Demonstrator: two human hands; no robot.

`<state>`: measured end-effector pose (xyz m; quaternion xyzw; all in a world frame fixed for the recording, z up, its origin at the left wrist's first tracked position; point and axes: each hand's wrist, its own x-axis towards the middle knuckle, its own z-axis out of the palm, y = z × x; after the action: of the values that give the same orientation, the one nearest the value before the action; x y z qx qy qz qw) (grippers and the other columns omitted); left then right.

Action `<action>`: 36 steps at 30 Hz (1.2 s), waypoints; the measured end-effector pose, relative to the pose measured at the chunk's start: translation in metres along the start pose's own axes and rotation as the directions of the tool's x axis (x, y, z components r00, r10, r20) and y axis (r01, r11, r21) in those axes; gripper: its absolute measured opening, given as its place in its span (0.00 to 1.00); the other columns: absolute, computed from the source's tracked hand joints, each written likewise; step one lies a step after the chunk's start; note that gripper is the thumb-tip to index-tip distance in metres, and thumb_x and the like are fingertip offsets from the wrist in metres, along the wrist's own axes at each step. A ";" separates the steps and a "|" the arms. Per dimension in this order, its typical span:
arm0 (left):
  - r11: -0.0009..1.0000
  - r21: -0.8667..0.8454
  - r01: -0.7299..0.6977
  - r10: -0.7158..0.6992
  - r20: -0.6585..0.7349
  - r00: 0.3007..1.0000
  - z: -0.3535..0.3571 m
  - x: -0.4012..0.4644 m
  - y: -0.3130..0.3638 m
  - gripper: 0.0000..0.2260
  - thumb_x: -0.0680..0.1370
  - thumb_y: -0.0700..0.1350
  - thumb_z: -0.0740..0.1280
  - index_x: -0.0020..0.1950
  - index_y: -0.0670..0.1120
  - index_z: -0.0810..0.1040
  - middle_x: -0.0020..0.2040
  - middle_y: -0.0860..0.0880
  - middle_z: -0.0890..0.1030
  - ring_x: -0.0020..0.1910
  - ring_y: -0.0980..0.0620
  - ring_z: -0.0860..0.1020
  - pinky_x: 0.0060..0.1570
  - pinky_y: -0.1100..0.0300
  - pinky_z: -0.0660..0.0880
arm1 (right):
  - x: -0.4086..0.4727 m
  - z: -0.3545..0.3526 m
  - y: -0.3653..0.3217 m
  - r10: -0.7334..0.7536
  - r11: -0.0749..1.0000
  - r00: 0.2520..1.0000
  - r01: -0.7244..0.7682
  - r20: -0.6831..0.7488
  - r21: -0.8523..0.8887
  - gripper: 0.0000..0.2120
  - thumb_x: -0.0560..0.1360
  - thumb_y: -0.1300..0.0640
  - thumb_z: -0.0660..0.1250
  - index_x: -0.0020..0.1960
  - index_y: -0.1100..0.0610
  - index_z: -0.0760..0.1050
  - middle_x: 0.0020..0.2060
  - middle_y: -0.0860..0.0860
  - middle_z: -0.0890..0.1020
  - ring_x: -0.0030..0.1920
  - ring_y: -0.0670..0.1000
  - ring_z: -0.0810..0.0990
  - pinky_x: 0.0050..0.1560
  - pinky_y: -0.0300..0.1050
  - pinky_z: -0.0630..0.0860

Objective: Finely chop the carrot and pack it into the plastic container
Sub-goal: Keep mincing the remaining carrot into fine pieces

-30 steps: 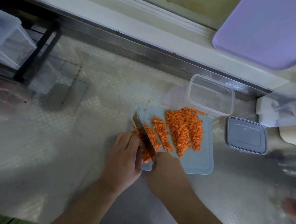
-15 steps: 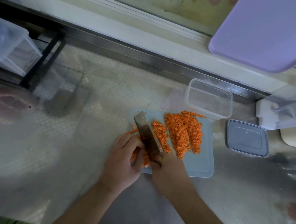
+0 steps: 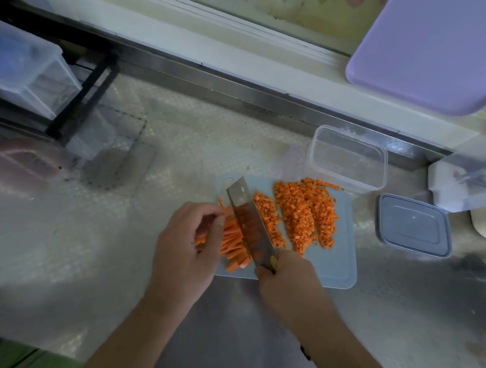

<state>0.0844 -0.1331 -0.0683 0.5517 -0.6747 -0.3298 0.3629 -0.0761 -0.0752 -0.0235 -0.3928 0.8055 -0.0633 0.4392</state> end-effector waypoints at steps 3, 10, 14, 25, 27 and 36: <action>0.993 0.076 0.086 -0.089 0.040 0.995 0.001 0.008 -0.008 0.08 0.81 0.44 0.70 0.59 0.53 0.80 0.53 0.59 0.75 0.52 0.59 0.78 0.51 0.69 0.73 | 0.000 0.001 0.003 0.005 1.000 1.000 -0.005 0.011 -0.017 0.08 0.81 0.54 0.63 0.43 0.46 0.71 0.41 0.46 0.78 0.40 0.48 0.80 0.35 0.43 0.76; 0.959 0.278 0.054 -0.104 0.165 0.981 0.011 0.019 -0.027 0.06 0.81 0.45 0.69 0.53 0.52 0.85 0.48 0.60 0.78 0.53 0.55 0.76 0.50 0.69 0.66 | 0.004 0.000 0.002 0.011 0.997 1.000 -0.012 -0.015 -0.074 0.11 0.81 0.53 0.63 0.40 0.44 0.69 0.40 0.44 0.77 0.39 0.45 0.78 0.32 0.40 0.71; 0.955 0.290 0.059 -0.112 0.169 0.979 0.010 0.020 -0.026 0.09 0.82 0.45 0.67 0.57 0.51 0.86 0.50 0.58 0.79 0.54 0.55 0.77 0.50 0.62 0.72 | 0.001 -0.004 0.003 0.028 0.999 0.999 -0.029 -0.027 -0.016 0.05 0.80 0.53 0.63 0.46 0.45 0.74 0.40 0.47 0.80 0.38 0.48 0.80 0.31 0.40 0.69; 0.980 0.136 -0.148 0.123 0.173 0.977 0.006 -0.005 -0.034 0.09 0.82 0.47 0.70 0.63 0.49 0.81 0.62 0.56 0.76 0.64 0.55 0.72 0.64 0.64 0.69 | -0.005 0.002 -0.002 -0.030 0.992 0.996 0.019 -0.085 -0.125 0.08 0.81 0.53 0.62 0.43 0.45 0.72 0.39 0.44 0.78 0.39 0.45 0.77 0.39 0.46 0.76; 0.982 0.103 -0.157 0.139 0.159 0.977 0.012 -0.007 -0.039 0.08 0.82 0.47 0.68 0.60 0.48 0.82 0.60 0.56 0.77 0.63 0.54 0.75 0.62 0.62 0.72 | -0.004 0.003 -0.006 -0.034 0.991 0.997 0.026 -0.063 -0.128 0.08 0.82 0.54 0.61 0.44 0.48 0.73 0.38 0.44 0.78 0.38 0.44 0.77 0.39 0.45 0.76; 0.971 0.110 -0.214 0.204 0.102 0.974 0.021 -0.007 -0.047 0.04 0.81 0.42 0.69 0.50 0.43 0.82 0.52 0.53 0.80 0.54 0.51 0.77 0.58 0.61 0.72 | 0.000 0.010 -0.016 0.035 0.985 0.999 -0.033 0.008 -0.171 0.06 0.77 0.58 0.61 0.47 0.51 0.75 0.38 0.47 0.78 0.39 0.50 0.80 0.42 0.51 0.82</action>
<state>0.0912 -0.1331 -0.1202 0.4828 -0.7634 -0.2732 0.3309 -0.0595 -0.0844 -0.0222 -0.4156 0.8121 0.0159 0.4094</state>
